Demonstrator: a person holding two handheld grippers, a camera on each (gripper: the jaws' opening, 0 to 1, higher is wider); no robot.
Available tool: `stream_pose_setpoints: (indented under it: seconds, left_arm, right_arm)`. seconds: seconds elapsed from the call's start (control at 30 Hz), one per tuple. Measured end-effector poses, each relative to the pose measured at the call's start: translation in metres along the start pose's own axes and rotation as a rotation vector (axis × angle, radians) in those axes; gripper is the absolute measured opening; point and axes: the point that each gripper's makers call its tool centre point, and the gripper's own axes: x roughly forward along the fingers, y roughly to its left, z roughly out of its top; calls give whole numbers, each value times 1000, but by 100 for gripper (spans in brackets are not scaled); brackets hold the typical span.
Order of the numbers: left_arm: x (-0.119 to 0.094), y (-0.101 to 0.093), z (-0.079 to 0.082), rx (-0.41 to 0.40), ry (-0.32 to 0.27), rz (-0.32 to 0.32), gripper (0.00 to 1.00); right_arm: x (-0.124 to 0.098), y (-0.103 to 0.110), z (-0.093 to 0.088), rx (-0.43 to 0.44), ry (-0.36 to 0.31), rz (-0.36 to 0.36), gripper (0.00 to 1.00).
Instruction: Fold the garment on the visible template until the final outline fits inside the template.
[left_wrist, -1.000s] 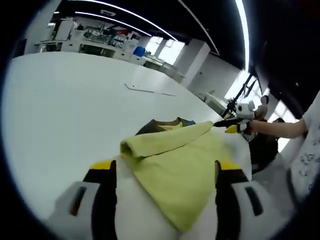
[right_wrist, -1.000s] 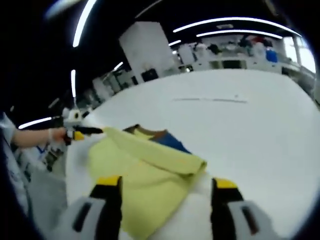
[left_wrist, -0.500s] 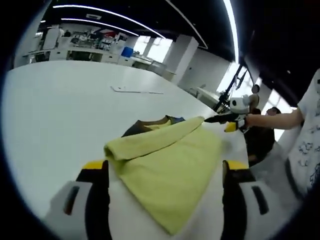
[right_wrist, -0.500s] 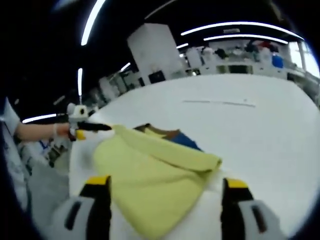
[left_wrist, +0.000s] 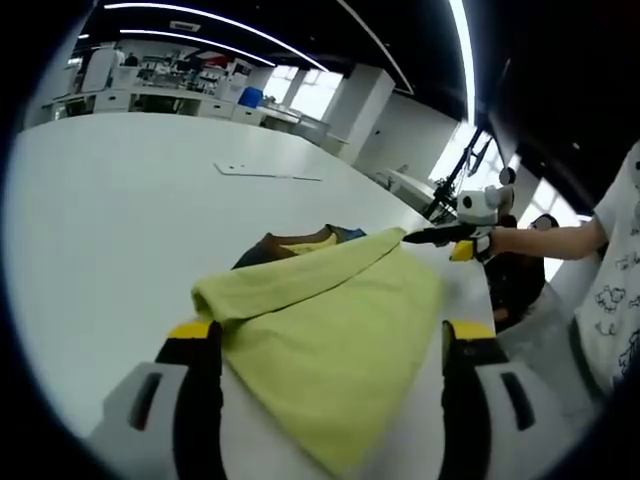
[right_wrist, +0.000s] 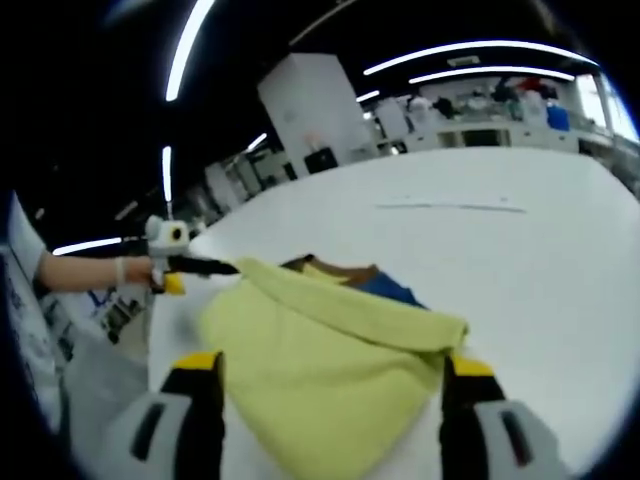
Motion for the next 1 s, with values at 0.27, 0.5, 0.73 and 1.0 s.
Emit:
stream_pose_setpoints:
  seconds: [0.27,0.5,0.73,1.0]
  left_arm:
    - [12,1,6,-5,-10,-17,87]
    - [25,7,20,-18,-42,-7,87]
    - [33,28,28,-52,-64,34,87]
    - [36,35,29,-86,-77,72,88]
  right_arm:
    - [12,-3,7,7,-5,4,88]
    - [24,-12,18,11,-15,-5,87]
    - [31,-27,23,23,-16,-38,85]
    - [35,-44,25,46,-19,-62,84]
